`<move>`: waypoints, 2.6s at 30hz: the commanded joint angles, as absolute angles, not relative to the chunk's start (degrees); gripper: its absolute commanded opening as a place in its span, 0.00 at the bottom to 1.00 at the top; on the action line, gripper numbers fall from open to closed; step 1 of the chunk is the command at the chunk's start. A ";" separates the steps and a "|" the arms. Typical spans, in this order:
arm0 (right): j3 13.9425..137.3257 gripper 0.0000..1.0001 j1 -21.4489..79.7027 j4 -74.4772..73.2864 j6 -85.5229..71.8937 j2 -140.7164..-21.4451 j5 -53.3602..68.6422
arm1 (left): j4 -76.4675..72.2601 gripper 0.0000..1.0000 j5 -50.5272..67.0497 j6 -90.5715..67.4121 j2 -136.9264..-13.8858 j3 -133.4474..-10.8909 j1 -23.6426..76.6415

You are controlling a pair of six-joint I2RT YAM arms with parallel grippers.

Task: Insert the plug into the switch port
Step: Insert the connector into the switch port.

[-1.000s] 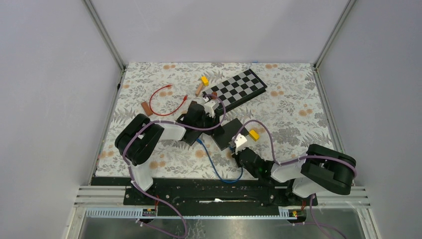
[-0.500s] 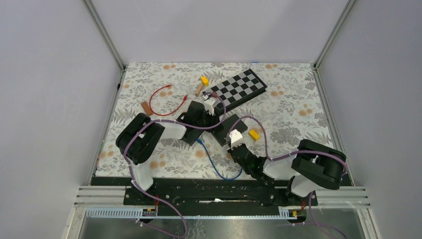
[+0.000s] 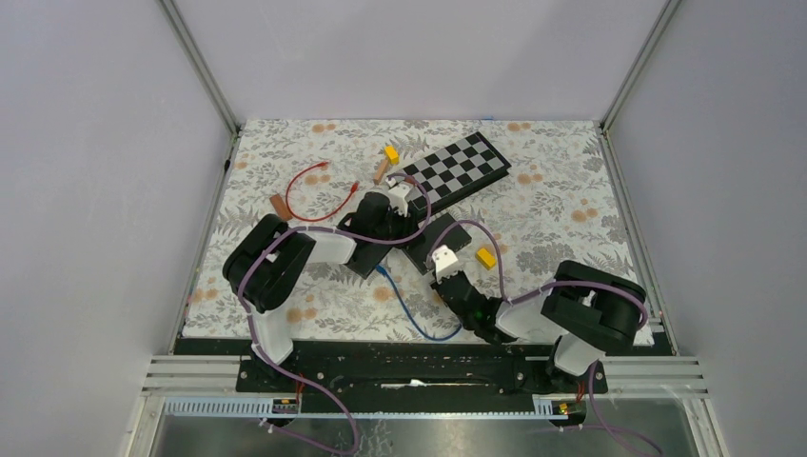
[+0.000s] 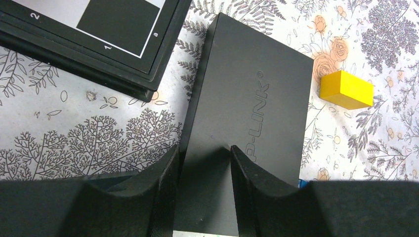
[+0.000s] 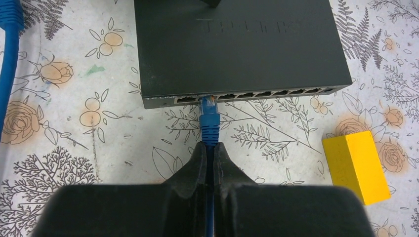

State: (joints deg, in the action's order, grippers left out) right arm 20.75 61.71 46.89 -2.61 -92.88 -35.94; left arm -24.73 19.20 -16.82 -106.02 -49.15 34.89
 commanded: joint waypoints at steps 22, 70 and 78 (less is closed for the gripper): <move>31.92 0.00 53.78 59.88 -3.22 -90.12 -25.52 | -13.85 0.39 37.56 -19.86 -109.03 -47.89 40.52; 29.21 0.00 53.44 58.68 -4.91 -88.84 -19.22 | -15.02 0.41 35.87 -19.80 -105.99 -46.24 40.50; 22.05 0.36 53.43 51.27 -12.35 -84.96 -18.11 | -17.35 0.64 24.45 -23.64 -99.86 -44.19 40.34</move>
